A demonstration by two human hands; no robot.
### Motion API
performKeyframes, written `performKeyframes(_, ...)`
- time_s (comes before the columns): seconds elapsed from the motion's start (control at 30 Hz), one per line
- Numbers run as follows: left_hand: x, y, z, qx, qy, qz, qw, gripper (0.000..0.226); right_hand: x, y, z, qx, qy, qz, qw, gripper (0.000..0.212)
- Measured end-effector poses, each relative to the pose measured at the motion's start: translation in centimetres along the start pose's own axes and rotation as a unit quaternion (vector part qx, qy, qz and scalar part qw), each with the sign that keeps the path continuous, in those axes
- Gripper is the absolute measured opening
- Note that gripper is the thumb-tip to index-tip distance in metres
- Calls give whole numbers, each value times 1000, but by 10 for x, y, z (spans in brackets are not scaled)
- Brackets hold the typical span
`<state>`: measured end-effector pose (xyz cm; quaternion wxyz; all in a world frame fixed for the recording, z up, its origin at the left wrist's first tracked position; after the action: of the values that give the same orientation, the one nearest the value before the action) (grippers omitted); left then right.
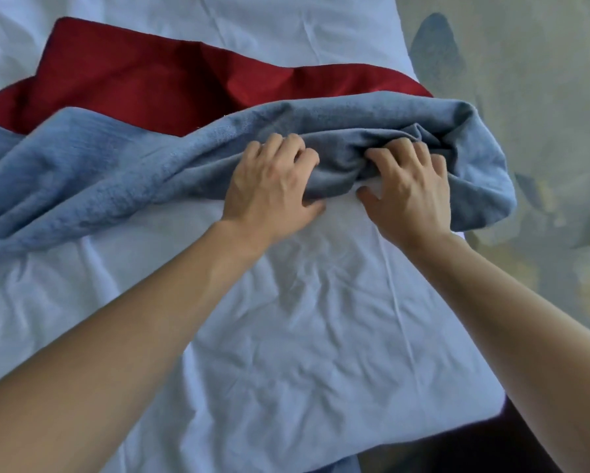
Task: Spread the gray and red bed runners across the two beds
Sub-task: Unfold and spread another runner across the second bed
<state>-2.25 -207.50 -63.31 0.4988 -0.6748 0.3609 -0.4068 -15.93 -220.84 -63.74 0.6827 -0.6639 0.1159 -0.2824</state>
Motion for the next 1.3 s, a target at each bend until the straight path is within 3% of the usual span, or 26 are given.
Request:
performKeyframes(0.13, 0, 4, -1, 43, 14, -48, 998, 10, 7, 5, -8, -18, -8, -50, 999, 17)
performKeyframes(0.33, 0, -4, -15, -50, 30, -31, 998, 5, -10, -10, -9, 64, -22, -61, 996, 13)
performKeyframes(0.57, 3, 11, -83, -29, 84, -34, 995, 6, -46, -28, -14, 105, -27, -42, 993, 3)
performKeyframes(0.73, 20, 1, -93, -59, 54, -56, 995, 34, -59, -16, -59, 24, 67, 8, 997, 51)
performKeyframes(0.83, 23, -7, -88, -75, 52, -65, 994, 39, -71, -13, -91, -26, 147, 19, 989, 55)
performKeyframes(0.9, 24, -6, -94, -62, 68, -47, 995, 31, -79, -15, -103, -38, 183, 21, 982, 55)
performKeyframes(1.07, 36, 4, -136, -58, 108, -70, 990, 12, -77, -21, -75, 8, 128, -76, 989, 45)
performKeyframes(1.3, 39, 7, -164, -93, 115, -98, 984, 17, -70, -28, -75, 18, 214, -182, 960, 16)
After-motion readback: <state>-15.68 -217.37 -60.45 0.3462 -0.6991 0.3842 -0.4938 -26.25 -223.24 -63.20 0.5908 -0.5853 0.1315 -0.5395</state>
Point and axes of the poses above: each hand's wrist, its own x-axis towards the middle knuckle, its own y-axis out of the palm, z = x × y, the point moved 3 cm from there along x, towards the middle knuckle, and after that the axes turned 11 degrees about -z, right-handed, at the moved point
